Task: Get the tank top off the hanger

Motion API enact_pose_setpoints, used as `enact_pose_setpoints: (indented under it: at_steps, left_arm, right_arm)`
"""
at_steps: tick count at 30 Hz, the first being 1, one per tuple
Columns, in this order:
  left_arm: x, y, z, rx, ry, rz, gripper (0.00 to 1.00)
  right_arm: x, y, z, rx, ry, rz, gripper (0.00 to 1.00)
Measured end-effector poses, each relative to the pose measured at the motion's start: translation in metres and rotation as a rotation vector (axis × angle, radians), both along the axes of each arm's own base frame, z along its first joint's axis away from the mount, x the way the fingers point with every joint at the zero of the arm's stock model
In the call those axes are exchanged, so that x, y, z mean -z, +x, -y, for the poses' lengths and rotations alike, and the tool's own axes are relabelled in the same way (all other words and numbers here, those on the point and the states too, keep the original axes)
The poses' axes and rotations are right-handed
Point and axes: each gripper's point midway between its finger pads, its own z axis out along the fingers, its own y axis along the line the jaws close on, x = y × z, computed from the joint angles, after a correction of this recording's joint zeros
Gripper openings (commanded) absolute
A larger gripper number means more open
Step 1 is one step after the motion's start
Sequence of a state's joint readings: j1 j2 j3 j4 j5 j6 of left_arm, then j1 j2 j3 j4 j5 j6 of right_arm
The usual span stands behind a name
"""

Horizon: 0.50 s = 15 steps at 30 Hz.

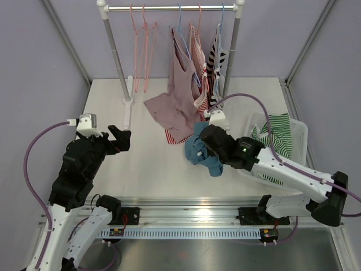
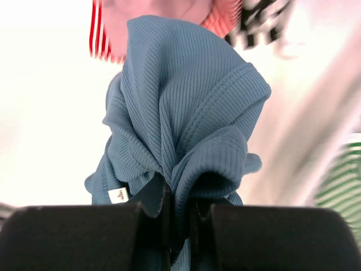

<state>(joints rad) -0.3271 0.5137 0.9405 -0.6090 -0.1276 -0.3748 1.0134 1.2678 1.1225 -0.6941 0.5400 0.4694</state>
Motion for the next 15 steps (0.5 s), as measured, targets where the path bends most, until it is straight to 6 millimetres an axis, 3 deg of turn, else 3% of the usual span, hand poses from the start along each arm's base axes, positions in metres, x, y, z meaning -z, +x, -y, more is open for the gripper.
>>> enact_pose_setpoints:
  at_steps: [4, 8, 11, 15]
  left_arm:
    - [0.029, 0.003, -0.003, -0.019, 0.036, -0.060, 0.99]
    - [0.043, 0.003, -0.004, -0.020, 0.054, -0.097, 0.99]
    - [0.043, 0.001, -0.005, -0.020, 0.052, -0.093, 0.99]
    - [0.043, -0.001, -0.006, -0.025, 0.046, -0.084, 0.99]
  right_arm:
    - [-0.063, 0.005, 0.032, 0.092, 0.017, 0.112, 0.00]
    - [-0.109, 0.023, 0.086, 0.258, 0.009, 0.191, 0.00]
    - [-0.122, 0.038, 0.143, 0.444, -0.025, 0.224, 0.00]
    - [-0.118, 0.046, 0.213, 0.672, -0.073, 0.221, 0.00]
